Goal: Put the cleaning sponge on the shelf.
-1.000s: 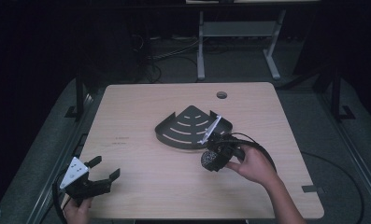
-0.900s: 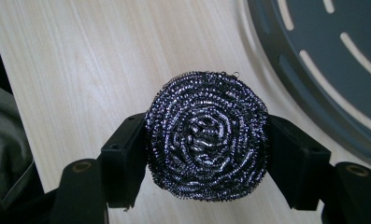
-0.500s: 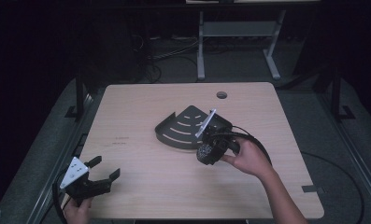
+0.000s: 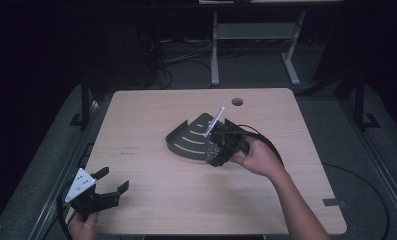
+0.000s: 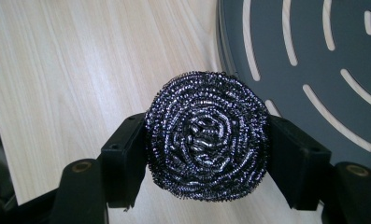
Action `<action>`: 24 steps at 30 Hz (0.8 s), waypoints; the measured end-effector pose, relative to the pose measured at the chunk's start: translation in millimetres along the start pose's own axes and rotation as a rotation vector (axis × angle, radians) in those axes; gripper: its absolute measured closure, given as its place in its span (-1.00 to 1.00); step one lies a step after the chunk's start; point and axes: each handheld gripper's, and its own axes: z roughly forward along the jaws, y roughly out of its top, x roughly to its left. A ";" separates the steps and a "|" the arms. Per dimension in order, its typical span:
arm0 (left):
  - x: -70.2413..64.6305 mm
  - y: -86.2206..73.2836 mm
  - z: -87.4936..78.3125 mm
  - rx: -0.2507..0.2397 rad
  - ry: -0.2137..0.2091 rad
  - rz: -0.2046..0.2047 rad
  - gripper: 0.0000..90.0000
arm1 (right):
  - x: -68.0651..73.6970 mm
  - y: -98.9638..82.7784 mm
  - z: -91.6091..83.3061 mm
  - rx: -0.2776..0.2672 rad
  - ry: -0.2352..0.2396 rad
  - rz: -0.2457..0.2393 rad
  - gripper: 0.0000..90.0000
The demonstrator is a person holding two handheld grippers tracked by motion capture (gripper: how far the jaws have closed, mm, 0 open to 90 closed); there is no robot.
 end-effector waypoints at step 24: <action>0.2 0.5 -0.8 -0.006 0.002 0.002 -0.71 | -30.8 28.7 6.7 0.010 0.009 0.026 -0.26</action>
